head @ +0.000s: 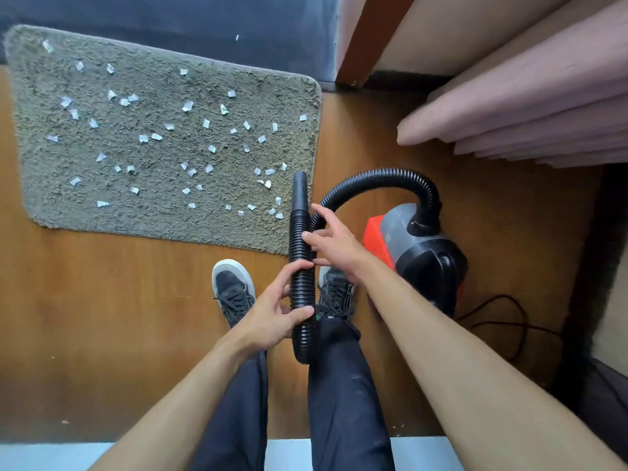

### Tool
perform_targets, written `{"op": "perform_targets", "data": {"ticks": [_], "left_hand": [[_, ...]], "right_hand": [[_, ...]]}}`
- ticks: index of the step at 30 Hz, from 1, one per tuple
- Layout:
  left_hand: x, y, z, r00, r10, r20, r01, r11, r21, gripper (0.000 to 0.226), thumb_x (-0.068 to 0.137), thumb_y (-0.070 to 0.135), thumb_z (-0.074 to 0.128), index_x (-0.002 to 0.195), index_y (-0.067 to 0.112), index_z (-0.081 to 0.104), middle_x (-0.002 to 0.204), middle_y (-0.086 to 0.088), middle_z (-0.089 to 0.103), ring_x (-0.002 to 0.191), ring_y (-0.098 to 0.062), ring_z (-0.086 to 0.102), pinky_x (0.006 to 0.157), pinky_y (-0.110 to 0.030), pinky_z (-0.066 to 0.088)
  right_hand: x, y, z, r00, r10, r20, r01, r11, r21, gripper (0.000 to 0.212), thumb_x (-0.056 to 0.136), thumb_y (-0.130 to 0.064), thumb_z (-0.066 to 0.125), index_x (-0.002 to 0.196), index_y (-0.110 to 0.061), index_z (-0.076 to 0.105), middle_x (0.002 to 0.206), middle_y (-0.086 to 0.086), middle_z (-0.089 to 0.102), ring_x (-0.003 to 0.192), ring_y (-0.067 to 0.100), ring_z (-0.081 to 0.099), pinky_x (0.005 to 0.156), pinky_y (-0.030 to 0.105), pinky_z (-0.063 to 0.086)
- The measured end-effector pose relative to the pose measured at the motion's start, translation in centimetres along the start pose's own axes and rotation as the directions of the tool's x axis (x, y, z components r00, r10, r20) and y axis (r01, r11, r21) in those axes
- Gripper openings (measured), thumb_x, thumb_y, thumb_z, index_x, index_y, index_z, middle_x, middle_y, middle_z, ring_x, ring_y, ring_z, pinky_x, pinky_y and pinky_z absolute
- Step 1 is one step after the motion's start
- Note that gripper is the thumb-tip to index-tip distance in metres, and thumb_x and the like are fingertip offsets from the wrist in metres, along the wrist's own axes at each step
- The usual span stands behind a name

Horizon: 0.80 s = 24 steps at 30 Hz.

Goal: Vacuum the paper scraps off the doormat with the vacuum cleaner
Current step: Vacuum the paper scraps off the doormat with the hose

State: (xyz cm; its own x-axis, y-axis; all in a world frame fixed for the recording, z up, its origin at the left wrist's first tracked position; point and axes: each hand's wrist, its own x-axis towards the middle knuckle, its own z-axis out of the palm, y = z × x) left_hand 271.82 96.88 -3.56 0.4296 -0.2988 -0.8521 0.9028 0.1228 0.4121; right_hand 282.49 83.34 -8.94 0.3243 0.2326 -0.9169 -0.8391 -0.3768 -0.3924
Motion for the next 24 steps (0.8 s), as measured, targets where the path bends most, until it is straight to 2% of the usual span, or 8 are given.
{"op": "perform_targets", "data": {"ticks": [3, 6, 8, 10, 12, 16, 19, 24], "left_hand": [[-0.5, -0.1, -0.6, 1.0, 0.016, 0.008, -0.016, 1.0, 0.0, 0.065, 0.093, -0.006, 0.057, 0.13, 0.046, 0.046, 0.122, -0.021, 0.052, 0.084, -0.03, 0.06, 0.08, -0.061, 0.054], [-0.9, -0.5, -1.3, 1.0, 0.03, 0.004, -0.03, 0.999, -0.044, 0.065, 0.093, -0.007, 0.058, 0.129, 0.046, 0.046, 0.122, -0.02, 0.053, 0.083, -0.027, 0.062, 0.076, -0.048, 0.058], [-1.2, -1.1, -1.8, 0.999, 0.046, -0.001, -0.046, 0.997, -0.058, 0.065, 0.092, -0.007, 0.057, 0.129, 0.045, 0.046, 0.123, -0.021, 0.055, 0.085, -0.024, 0.061, 0.075, -0.038, 0.059], [-1.5, -1.6, -2.2, 0.999, 0.048, -0.008, -0.048, 0.995, -0.082, 0.065, 0.092, -0.008, 0.057, 0.131, 0.043, 0.046, 0.124, -0.022, 0.055, 0.086, -0.024, 0.061, 0.074, -0.034, 0.059], [-1.8, -2.2, -2.6, 0.999, 0.034, -0.016, -0.036, 0.991, -0.126, 0.065, 0.092, -0.008, 0.057, 0.132, 0.042, 0.045, 0.124, -0.021, 0.056, 0.084, -0.024, 0.064, 0.072, -0.034, 0.059], [-2.0, -3.0, -3.1, 1.0, 0.002, -0.028, -0.008, 0.975, -0.22, 0.065, 0.093, -0.008, 0.056, 0.134, 0.041, 0.044, 0.123, -0.016, 0.06, 0.085, -0.022, 0.069, 0.065, -0.034, 0.058], [-2.1, -3.3, -3.5, 0.999, -0.027, -0.028, 0.019, 0.97, -0.243, 0.063, 0.094, -0.005, 0.057, 0.134, 0.043, 0.044, 0.115, -0.013, 0.063, 0.081, -0.019, 0.068, 0.063, -0.032, 0.057], [-2.0, -4.1, -4.1, 0.997, -0.074, -0.031, 0.064, 0.967, -0.246, 0.064, 0.094, 0.001, 0.06, 0.133, 0.048, 0.044, 0.109, -0.008, 0.07, 0.087, -0.021, 0.068, 0.071, -0.044, 0.057]], "right_hand": [[1.5, -2.3, 1.2, 0.994, 0.033, 0.107, -0.026, 0.997, -0.066, 0.06, 0.096, -0.013, 0.06, 0.146, -0.034, 0.034, 0.104, 0.0, 0.06, 0.082, 0.009, 0.062, 0.062, 0.025, 0.051], [2.6, -2.3, 1.7, 0.974, 0.112, 0.196, -0.085, 0.986, -0.142, 0.07, 0.091, -0.011, 0.066, 0.147, -0.036, 0.032, 0.111, 0.003, 0.064, 0.076, 0.011, 0.068, 0.066, 0.029, 0.055], [3.0, -2.1, 2.1, 0.962, 0.148, 0.229, -0.117, 0.983, -0.141, 0.078, 0.087, -0.008, 0.071, 0.148, -0.037, 0.029, 0.111, 0.001, 0.065, 0.074, 0.014, 0.072, 0.069, 0.032, 0.057], [3.1, -1.9, 2.6, 0.954, 0.168, 0.25, -0.14, 0.982, -0.125, 0.083, 0.085, -0.007, 0.073, 0.148, -0.038, 0.028, 0.112, 0.001, 0.064, 0.077, 0.017, 0.073, 0.069, 0.031, 0.057], [3.2, -1.6, 3.2, 0.953, 0.177, 0.247, -0.155, 0.982, -0.109, 0.082, 0.085, -0.008, 0.074, 0.147, -0.037, 0.029, 0.111, 0.002, 0.065, 0.074, 0.015, 0.073, 0.064, 0.029, 0.057], [3.4, -0.2, 4.6, 0.959, 0.192, 0.207, -0.185, 0.981, -0.052, 0.075, 0.086, -0.012, 0.074, 0.144, -0.035, 0.033, 0.107, 0.005, 0.069, 0.07, 0.014, 0.072, 0.065, 0.03, 0.058], [3.8, 1.0, 5.6, 0.961, 0.207, 0.182, -0.206, 0.978, -0.024, 0.07, 0.086, -0.016, 0.074, 0.143, -0.033, 0.037, 0.103, 0.007, 0.069, 0.064, 0.013, 0.07, 0.06, 0.029, 0.057], [4.8, 2.7, 6.6, 0.965, 0.226, 0.135, -0.225, 0.974, -0.025, 0.066, 0.085, -0.015, 0.074, 0.14, -0.03, 0.04, 0.113, 0.008, 0.065, 0.063, 0.011, 0.068, 0.057, 0.028, 0.054]]}}
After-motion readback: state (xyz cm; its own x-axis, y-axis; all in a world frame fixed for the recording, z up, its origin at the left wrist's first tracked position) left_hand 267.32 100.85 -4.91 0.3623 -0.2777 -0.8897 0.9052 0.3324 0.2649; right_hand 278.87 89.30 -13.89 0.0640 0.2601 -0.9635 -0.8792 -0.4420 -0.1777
